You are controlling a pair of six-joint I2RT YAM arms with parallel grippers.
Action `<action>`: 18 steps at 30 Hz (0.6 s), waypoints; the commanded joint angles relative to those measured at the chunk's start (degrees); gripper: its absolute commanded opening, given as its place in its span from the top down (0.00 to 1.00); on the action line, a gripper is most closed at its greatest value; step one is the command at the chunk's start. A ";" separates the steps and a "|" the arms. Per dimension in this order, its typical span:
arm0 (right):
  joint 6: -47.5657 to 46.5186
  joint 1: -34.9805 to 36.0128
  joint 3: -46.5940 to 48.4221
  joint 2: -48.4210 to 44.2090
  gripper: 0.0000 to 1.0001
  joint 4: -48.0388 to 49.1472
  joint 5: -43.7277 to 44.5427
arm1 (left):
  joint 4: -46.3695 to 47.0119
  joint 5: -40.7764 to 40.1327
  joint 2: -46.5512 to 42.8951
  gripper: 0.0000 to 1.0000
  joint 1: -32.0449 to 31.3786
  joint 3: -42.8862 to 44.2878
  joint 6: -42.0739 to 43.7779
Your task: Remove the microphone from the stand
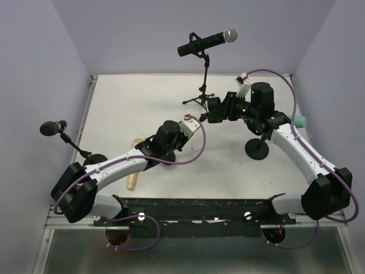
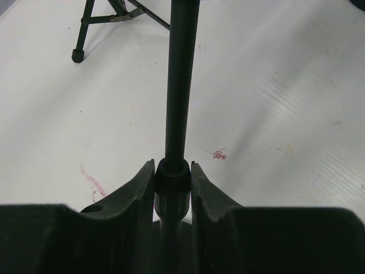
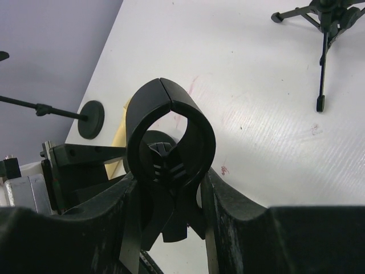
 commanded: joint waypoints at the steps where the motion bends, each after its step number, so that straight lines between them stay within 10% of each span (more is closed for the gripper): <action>1: -0.79 -0.15 0.49 -0.50 0.99 -0.35 1.41 | 2.95 10.01 -3.07 0.98 1.41 1.11 -3.31; 6: -7.56 -0.15 -0.39 -1.29 0.99 4.04 -7.37 | -10.13 37.19 -1.33 0.49 5.97 6.55 0.64; 18: -11.17 -0.15 -0.57 -1.91 0.99 6.25 -11.87 | -25.79 55.42 8.52 0.54 14.42 13.85 11.97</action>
